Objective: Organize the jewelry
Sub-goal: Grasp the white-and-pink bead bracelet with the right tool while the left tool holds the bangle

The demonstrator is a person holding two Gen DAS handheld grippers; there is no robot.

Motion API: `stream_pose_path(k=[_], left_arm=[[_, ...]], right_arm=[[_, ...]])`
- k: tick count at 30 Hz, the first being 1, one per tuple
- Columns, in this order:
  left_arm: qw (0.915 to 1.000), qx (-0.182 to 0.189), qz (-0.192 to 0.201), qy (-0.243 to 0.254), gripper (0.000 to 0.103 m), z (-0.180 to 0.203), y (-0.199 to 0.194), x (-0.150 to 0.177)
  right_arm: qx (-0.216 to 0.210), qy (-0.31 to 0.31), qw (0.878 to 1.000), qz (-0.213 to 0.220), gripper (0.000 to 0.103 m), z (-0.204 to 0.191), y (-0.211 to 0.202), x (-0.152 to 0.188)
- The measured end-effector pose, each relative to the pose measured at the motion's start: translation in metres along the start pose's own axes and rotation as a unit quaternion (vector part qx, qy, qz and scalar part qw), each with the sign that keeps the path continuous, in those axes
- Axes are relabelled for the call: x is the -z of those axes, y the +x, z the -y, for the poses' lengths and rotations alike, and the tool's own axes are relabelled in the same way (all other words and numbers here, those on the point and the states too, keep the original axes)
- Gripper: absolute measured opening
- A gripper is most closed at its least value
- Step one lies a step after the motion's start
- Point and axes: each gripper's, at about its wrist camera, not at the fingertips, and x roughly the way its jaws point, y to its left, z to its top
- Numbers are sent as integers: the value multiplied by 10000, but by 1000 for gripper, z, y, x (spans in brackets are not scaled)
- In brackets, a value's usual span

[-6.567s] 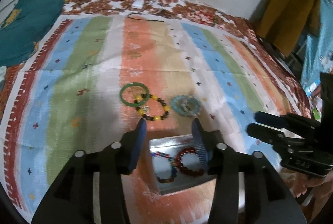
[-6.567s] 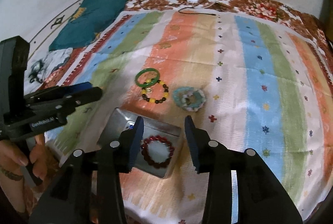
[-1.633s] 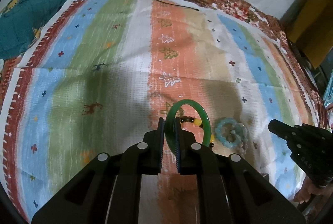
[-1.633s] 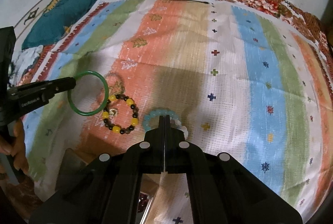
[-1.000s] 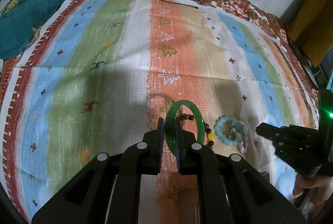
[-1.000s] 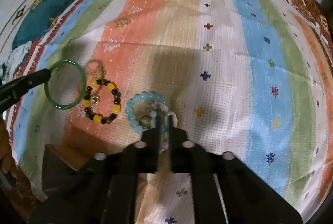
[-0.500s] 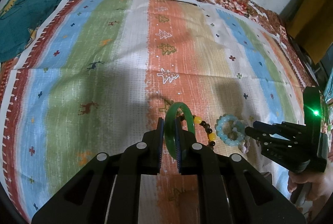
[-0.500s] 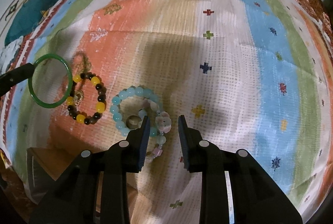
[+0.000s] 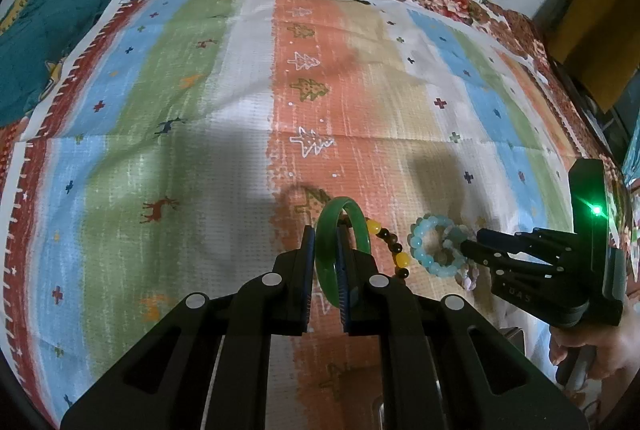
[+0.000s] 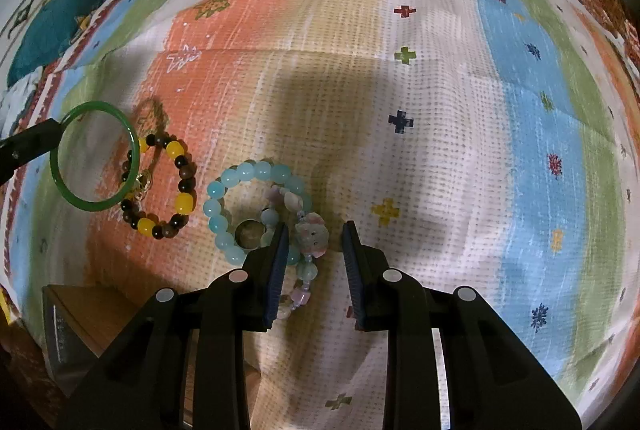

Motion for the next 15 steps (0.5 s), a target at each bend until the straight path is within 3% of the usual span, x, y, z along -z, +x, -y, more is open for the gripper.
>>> stream_pose_path(k=[4,15], left_arm=[[10000,5,7,-4,10,0,0,0],[10000,36,51,-4,10,3,-4,2]], right_arm=[[-23,17,10000,8,16,3,0,0],[-107,-15,9997,210,16,-2,-17,5]])
